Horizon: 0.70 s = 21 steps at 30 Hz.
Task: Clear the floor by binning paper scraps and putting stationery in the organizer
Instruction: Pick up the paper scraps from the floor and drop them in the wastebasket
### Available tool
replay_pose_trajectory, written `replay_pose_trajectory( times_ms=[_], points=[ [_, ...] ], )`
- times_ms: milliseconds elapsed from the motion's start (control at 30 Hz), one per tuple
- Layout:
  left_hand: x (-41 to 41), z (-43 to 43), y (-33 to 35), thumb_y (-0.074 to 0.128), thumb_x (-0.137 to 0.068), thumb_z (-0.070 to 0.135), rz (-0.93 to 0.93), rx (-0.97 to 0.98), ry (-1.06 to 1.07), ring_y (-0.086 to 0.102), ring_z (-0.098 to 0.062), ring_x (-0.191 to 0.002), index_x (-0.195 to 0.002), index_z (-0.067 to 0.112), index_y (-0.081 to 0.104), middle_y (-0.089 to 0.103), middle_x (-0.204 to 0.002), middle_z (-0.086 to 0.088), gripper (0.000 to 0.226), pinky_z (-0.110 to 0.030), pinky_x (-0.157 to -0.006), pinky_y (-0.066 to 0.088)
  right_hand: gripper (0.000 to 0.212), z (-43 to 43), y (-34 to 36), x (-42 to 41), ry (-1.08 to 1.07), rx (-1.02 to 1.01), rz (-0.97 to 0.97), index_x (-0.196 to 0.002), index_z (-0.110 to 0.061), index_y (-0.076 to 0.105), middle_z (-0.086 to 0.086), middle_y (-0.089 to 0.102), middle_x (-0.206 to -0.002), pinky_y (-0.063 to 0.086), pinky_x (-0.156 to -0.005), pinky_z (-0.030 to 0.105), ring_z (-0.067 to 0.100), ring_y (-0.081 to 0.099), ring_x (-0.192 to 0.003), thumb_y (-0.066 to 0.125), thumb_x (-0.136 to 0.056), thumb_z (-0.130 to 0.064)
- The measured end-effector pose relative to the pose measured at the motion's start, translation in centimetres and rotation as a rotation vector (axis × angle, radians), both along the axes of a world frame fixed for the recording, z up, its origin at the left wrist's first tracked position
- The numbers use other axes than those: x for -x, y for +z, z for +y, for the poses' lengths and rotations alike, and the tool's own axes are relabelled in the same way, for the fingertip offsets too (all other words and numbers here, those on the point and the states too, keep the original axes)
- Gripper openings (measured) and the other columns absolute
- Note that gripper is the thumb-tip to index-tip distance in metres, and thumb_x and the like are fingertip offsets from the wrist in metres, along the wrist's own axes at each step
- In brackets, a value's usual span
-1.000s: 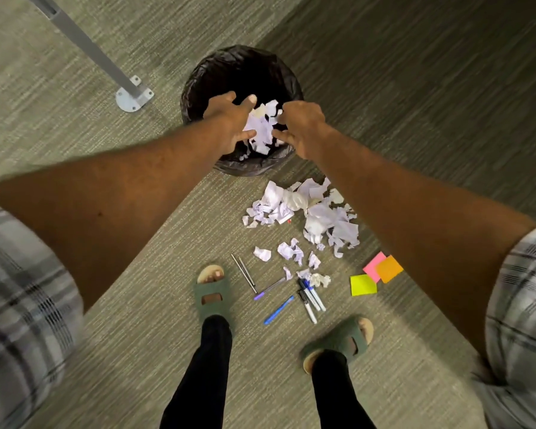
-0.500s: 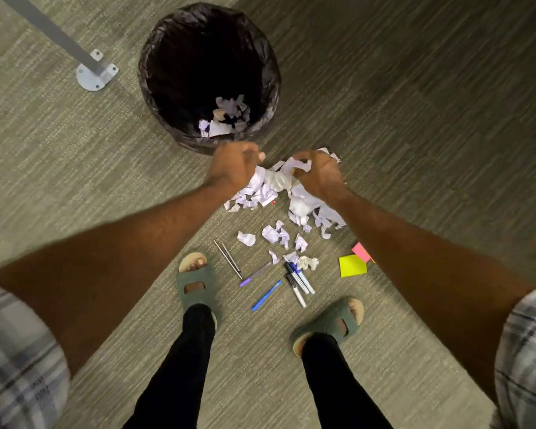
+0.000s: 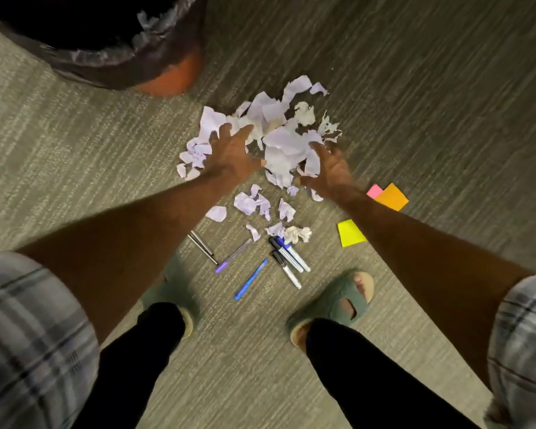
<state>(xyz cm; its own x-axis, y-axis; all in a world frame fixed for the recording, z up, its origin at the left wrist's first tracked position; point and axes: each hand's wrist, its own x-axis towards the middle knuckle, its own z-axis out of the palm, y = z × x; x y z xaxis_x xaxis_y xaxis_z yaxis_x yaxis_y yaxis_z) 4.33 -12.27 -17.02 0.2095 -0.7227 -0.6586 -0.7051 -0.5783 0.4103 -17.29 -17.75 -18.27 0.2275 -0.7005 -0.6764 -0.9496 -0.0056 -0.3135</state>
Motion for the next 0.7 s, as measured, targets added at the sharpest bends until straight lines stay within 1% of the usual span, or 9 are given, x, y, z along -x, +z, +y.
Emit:
replay_pose_trajectory(
  times_ms=[67,167,233,300,400,500,567,633,700],
  points=[
    [0.3,-0.7,-2.6,0.062,-0.095,0.034,-0.004,0.005,-0.085,-0.008,-0.039,-0.152,-0.156,0.035,0.019,-0.003,-0.166,-0.012,0.075,-0.060,-0.121,0.012,0.087,-0.1,-2.7,-0.1,0.058,0.040,0.035,-0.150,-0.025,0.032,0.017,0.019,-0.159,0.032,-0.115,0.038,0.035,0.029,-0.145,0.080,-0.079,-0.037],
    [0.5,-1.8,-5.9,0.055,-0.099,0.020,-0.016,0.010,-0.201,-0.020,-0.042,-0.149,-0.156,0.041,0.008,-0.019,-0.165,-0.008,0.077,-0.068,-0.118,0.008,0.093,-0.4,-6.7,-1.3,0.210,0.150,0.069,-0.152,-0.025,0.026,0.016,0.008,-0.163,0.026,-0.121,0.046,0.035,0.018,-0.150,0.080,-0.078,-0.041],
    [0.5,-2.4,-7.7,0.058,-0.098,0.028,-0.090,-0.003,-0.265,-0.023,-0.043,-0.148,-0.155,0.044,0.004,-0.022,-0.164,-0.005,0.081,-0.075,-0.113,0.009,0.109,-0.7,-9.0,-2.3,0.321,0.166,0.112,-0.157,-0.027,0.009,0.013,-0.001,-0.165,0.019,-0.120,0.057,0.037,0.000,-0.152,0.078,-0.076,-0.051],
    [0.1,-2.7,-9.4,0.058,-0.095,0.045,-0.187,-0.034,-0.308,-0.023,-0.045,-0.147,-0.156,0.042,0.000,-0.022,-0.164,-0.008,0.084,-0.078,-0.110,0.008,0.118,-0.9,-10.7,-3.1,0.357,0.160,0.132,-0.157,-0.031,-0.005,0.010,-0.012,-0.165,0.024,-0.112,0.070,0.045,-0.011,-0.149,0.076,-0.075,-0.056],
    [-1.1,-2.6,-12.1,0.057,-0.092,0.054,-0.255,-0.083,-0.331,-0.022,-0.050,-0.146,-0.157,0.037,-0.005,-0.022,-0.163,-0.013,0.092,-0.078,-0.110,0.005,0.111,-0.9,-12.1,-3.8,0.337,0.152,0.070,-0.156,-0.037,-0.007,0.008,-0.017,-0.165,0.032,-0.104,0.073,0.049,-0.015,-0.147,0.075,-0.081,-0.046],
    [-2.3,-2.0,-14.5,0.056,-0.094,0.051,-0.244,-0.083,-0.345,-0.020,-0.053,-0.145,-0.156,0.037,-0.006,-0.023,-0.162,-0.017,0.089,-0.074,-0.113,0.005,0.102,-0.7,-13.4,-4.3,0.387,0.227,0.045,-0.156,-0.039,-0.002,0.008,-0.012,-0.165,0.041,-0.101,0.069,0.047,-0.005,-0.149,0.072,-0.086,-0.036],
    [-2.6,-1.5,-15.4,0.057,-0.095,0.045,-0.244,-0.051,-0.350,-0.014,-0.052,-0.147,-0.155,0.041,-0.003,-0.019,-0.164,-0.013,0.085,-0.074,-0.112,0.018,0.095,-0.7,-14.2,-4.6,0.450,0.317,0.090,-0.156,-0.037,0.001,0.013,-0.004,-0.165,0.051,-0.097,0.058,0.048,0.008,-0.149,0.069,-0.090,-0.028],
    [-2.5,-1.1,-15.2,0.060,-0.097,0.024,-0.287,-0.002,-0.330,-0.002,-0.051,-0.148,-0.154,0.042,0.008,-0.007,-0.164,-0.009,0.080,-0.071,-0.104,0.037,0.082,-0.8,-14.8,-4.8,0.525,0.420,0.101,-0.156,-0.031,0.009,0.019,0.012,-0.162,0.054,-0.095,0.048,0.047,0.026,-0.144,0.060,-0.094,-0.014],
    [-2.3,-0.8,-14.4,0.054,-0.091,-0.007,-0.346,0.057,-0.325,0.010,-0.047,-0.147,-0.152,0.037,0.019,0.004,-0.161,-0.010,0.083,-0.065,-0.098,0.046,0.067,-0.9,-14.8,-4.9,0.538,0.480,0.038,-0.151,-0.024,0.028,0.022,0.032,-0.151,0.052,-0.097,0.047,0.044,0.042,-0.131,0.049,-0.091,-0.001]
  ],
)
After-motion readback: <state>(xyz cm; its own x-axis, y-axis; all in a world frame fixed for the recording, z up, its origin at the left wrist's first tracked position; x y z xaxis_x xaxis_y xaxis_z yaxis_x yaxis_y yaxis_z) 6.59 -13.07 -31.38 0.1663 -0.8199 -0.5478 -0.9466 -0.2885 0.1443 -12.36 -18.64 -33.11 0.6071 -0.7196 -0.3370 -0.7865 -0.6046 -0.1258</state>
